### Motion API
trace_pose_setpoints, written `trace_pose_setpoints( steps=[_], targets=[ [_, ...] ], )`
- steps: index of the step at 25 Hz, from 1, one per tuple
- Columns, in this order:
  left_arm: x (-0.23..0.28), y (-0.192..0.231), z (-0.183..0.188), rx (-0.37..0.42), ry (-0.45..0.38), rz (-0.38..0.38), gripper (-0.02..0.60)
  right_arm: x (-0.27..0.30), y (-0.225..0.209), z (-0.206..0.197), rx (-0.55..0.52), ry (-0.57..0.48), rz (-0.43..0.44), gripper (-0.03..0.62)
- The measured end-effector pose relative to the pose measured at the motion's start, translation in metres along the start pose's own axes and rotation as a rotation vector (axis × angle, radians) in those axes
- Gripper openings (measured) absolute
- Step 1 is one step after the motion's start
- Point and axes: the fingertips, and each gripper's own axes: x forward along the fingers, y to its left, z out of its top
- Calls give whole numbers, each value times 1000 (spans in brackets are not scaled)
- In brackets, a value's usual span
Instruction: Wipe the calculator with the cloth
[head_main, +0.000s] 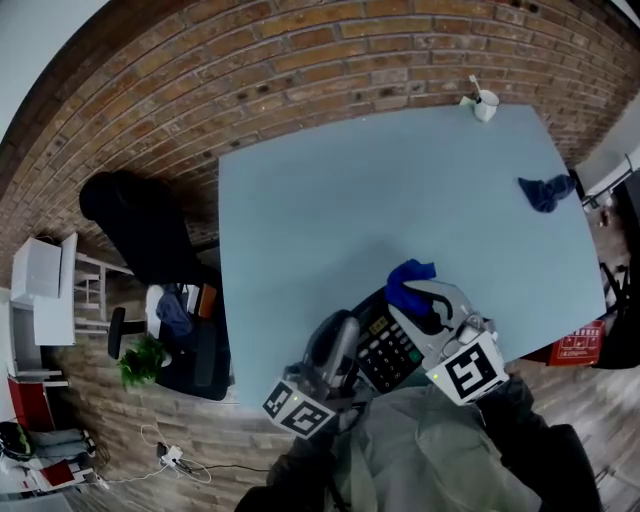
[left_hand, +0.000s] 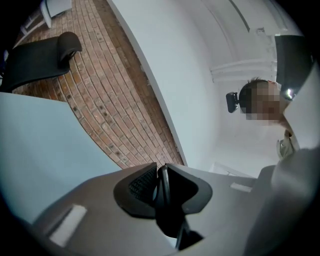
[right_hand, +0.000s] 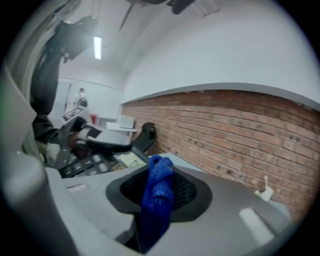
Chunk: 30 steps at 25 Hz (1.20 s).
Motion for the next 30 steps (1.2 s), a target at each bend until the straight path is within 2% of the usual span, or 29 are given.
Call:
trace_pose_setpoints(
  steps=[2, 4, 6, 8, 11, 13, 15, 16, 18, 20, 22, 24, 26, 28, 30],
  targets=[
    [3, -2, 1, 20, -2, 2, 57, 5, -13, 3, 96, 14, -24, 106],
    [6, -3, 1, 66, 6, 4, 58, 10, 6, 16, 65, 7, 50, 106],
    [6, -8, -1, 135, 31, -16, 54, 9, 27, 34, 56, -50, 124, 95],
    [5, -20, -3, 250, 63, -53, 54, 5, 20, 39, 170, -99, 117, 95],
    [5, -45, -10, 540, 111, -95, 54, 3, -15, 20, 316, -56, 77, 97],
    [5, -56, -15, 657, 131, -102, 54, 0, -18, 18, 394, -59, 158, 97],
    [6, -59, -21, 703, 144, -105, 54, -6, 1, 37, 455, -112, 279, 97],
    [7, -59, -23, 713, 146, -106, 52, -9, 11, 47, 450, -133, 320, 97],
    [9, -61, -23, 694, 134, -109, 52, -13, 13, 51, 405, -150, 319, 97],
    [8, -62, -18, 630, 104, -111, 52, -14, -10, 34, 429, -150, 245, 98],
    [7, -57, -9, 534, 49, -103, 52, -20, -33, 13, 516, -144, 179, 98],
    [6, -46, 2, 415, -1, -61, 52, -29, -26, 7, 519, -128, 178, 98],
    [7, -34, 13, 321, -47, -10, 54, -38, 24, 14, 402, -85, 282, 100],
    [10, -26, 20, 290, -72, 30, 54, -48, 89, 18, 275, -12, 426, 100],
    [11, -21, 23, 269, -85, 53, 54, -54, 124, 22, 200, 9, 501, 100]
  ],
)
